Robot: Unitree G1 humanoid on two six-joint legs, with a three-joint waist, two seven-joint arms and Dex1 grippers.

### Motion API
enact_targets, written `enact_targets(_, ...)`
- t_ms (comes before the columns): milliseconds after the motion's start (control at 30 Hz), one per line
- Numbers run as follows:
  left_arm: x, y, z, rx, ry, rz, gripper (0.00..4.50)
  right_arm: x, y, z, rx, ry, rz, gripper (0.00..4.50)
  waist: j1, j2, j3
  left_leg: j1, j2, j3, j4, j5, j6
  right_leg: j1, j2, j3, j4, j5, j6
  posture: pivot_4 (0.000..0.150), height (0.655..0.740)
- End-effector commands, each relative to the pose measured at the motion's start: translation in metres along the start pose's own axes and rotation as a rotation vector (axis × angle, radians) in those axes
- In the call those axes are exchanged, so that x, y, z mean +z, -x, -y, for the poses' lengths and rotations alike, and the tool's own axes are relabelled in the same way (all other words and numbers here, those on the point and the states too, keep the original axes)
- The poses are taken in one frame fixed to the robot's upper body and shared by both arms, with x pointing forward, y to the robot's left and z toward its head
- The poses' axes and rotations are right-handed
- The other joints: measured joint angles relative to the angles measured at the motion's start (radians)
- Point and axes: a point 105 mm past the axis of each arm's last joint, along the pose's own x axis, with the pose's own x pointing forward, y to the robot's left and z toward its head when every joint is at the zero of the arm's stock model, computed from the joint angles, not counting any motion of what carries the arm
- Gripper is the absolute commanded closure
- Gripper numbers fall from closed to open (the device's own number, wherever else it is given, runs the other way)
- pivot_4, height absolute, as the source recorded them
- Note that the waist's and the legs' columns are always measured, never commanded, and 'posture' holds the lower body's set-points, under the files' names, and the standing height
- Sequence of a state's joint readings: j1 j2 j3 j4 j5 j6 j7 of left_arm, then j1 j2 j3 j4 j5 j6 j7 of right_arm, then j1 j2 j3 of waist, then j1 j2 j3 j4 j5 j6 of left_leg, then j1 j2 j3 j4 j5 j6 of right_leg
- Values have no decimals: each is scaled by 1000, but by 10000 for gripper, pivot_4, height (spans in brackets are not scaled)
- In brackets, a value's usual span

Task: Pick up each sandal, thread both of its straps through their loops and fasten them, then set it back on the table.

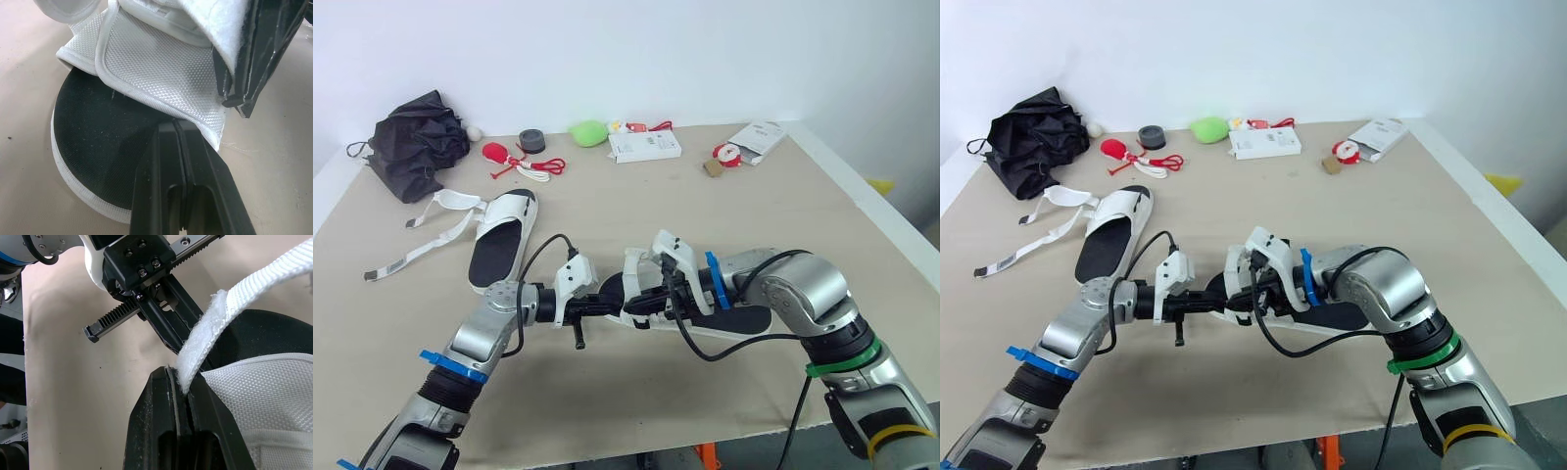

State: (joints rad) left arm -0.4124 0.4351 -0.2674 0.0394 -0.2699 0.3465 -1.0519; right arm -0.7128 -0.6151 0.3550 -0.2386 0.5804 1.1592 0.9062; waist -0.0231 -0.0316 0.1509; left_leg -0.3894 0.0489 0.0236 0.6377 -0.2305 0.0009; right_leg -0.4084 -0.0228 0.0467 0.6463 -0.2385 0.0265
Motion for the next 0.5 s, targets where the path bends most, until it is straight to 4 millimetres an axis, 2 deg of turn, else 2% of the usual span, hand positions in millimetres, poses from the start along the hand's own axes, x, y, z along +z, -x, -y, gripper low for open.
enact_targets(33, -25, 0, 2, 5, 57, -90, 45000, -15, -8, -1, 7, -17, -50, 44406, 0, 0, 0, 0, 0, 0, 0, 0, 0, 0, 0, 0, 0, 0, 0, 1500, 7400)
enact_targets(133, -25, 0, 2, 3, 55, -91, 45000, -12, -7, -5, 20, 20, -16, 44406, 0, 0, 0, 0, 0, 0, 0, 0, 0, 0, 0, 0, 0, 0, 0, 1500, 7400)
enact_targets(167, -25, 0, 2, 3, 54, -92, 45000, -11, -6, -5, 18, 28, -4, 41357, 0, 0, 0, 0, 0, 0, 0, 0, 0, 0, 0, 0, 0, 0, 0, 1500, 7400)
enact_targets(200, -24, 0, 2, 2, 54, -92, 45000, -9, -5, -2, 7, 23, 10, 34870, 0, 0, 0, 0, 0, 0, 0, 0, 0, 0, 0, 0, 0, 0, 0, 1500, 7400)
enact_targets(233, -24, 0, 2, 1, 52, -93, 45000, -3, -1, -2, 5, 31, 32, 33543, 0, 0, 0, 0, 0, 0, 0, 0, 0, 0, 0, 0, 0, 0, 0, 1500, 7400)
enact_targets(300, -24, 0, 1, -1, 51, -93, 45000, 13, 13, 2, -7, 31, 91, 26713, 0, 0, 0, 0, 0, 0, 0, 0, 0, 0, 0, 0, 0, 0, 0, 1500, 7400)
enact_targets(367, -24, -1, 1, -2, 50, -93, 45000, 21, 23, 4, -20, 38, 127, 15711, 0, 0, 1, -1, 0, 0, 0, 0, 0, -1, 0, 0, 0, 0, 0, 1500, 7400)
enact_targets(500, -24, -2, 1, -4, 48, -92, 45000, 22, 47, -1, -22, 76, 158, 15711, 3, 1, 2, -3, -1, 0, 0, 0, 0, -2, -1, 0, 0, 0, 0, 1500, 7400)
